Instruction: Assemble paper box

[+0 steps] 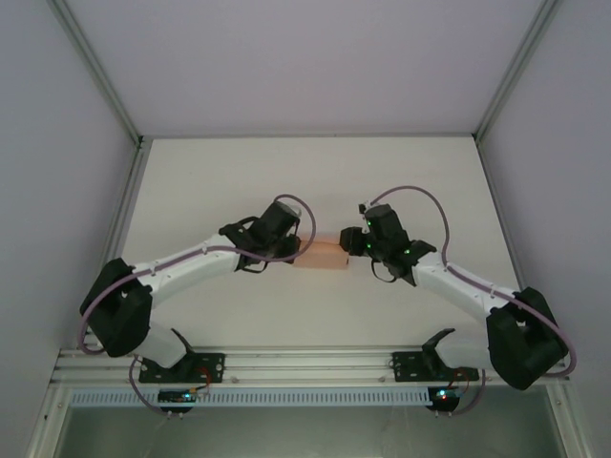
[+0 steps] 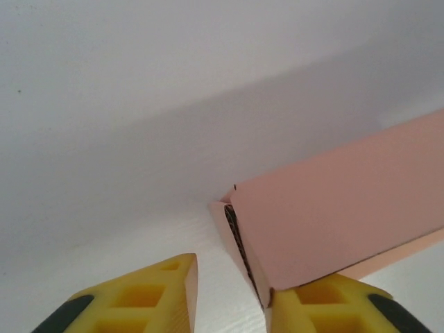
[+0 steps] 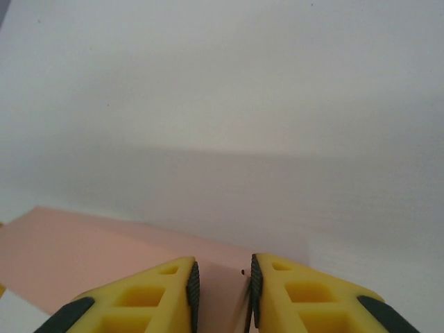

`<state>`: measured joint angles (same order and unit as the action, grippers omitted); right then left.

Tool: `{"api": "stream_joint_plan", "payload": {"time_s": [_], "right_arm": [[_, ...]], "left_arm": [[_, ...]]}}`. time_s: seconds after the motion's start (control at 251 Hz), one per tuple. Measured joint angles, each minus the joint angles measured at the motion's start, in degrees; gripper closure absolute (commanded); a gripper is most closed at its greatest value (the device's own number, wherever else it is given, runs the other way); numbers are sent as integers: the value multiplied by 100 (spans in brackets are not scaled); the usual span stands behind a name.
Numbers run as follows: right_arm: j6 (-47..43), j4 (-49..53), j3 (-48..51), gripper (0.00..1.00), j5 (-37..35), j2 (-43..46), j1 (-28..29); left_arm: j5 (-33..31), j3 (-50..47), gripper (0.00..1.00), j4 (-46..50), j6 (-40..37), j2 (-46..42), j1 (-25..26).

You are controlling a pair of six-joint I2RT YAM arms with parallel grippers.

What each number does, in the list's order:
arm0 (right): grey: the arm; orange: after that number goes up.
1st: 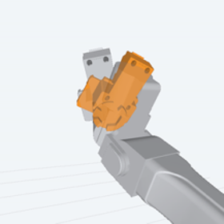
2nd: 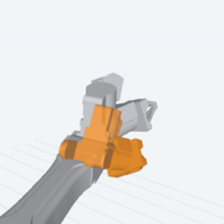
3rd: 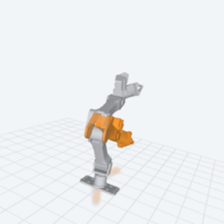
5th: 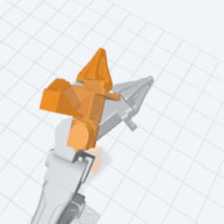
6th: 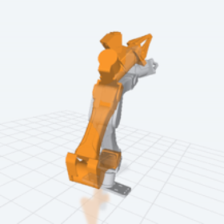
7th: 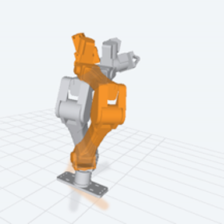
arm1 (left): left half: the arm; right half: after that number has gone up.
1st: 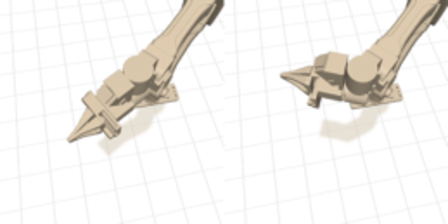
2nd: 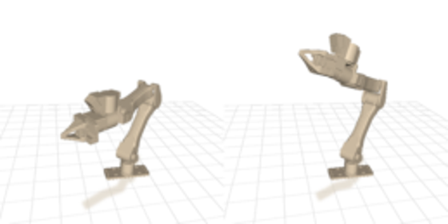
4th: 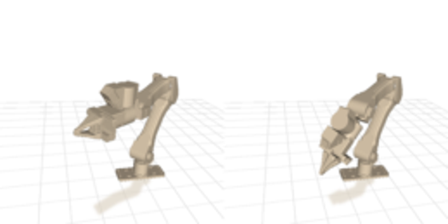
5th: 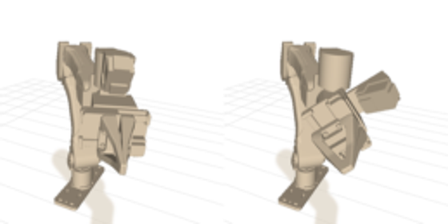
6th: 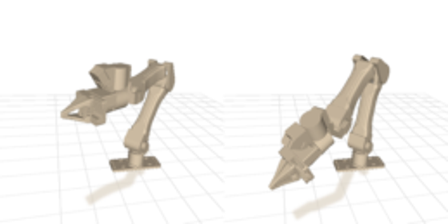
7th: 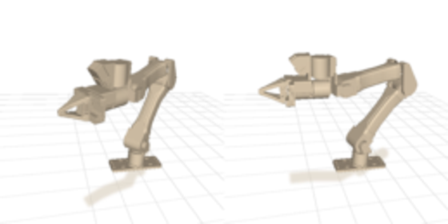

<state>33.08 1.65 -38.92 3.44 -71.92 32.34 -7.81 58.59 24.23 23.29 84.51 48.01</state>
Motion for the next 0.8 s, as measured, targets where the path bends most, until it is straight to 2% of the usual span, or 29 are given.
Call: {"api": "stream_joint_plan", "payload": {"time_s": [0.04, 0.18, 0.291, 0.327, 0.371, 0.551, 0.722, 0.798], "right_arm": [[63, -98, 52, 73, 0, 13, 0], [208, -321, 208, 76, -66, 74, 33], [262, -474, 337, 77, -133, 144, 90], [273, -527, 378, 77, -179, 155, 114], [273, -601, 424, 77, -240, 175, 146], [168, -894, 621, 77, -450, 229, 249], [-232, -1390, 898, 79, -584, 267, 326], [-435, -1604, 992, 80, -625, 260, 348]], "left_arm": [[101, 20, 56, 166, -114, -50, 0], [417, 160, 35, 713, -503, -199, 0], [579, 256, 26, 970, -651, -339, -26], [638, 280, 17, 1019, -656, -365, -44], [728, 289, 0, 1034, -590, -389, -83], [1233, 291, 0, 949, -199, -417, -588], [1720, 238, 0, 339, 223, -358, -1128], [2011, 98, 7, -7, 380, -223, -1220]]}}
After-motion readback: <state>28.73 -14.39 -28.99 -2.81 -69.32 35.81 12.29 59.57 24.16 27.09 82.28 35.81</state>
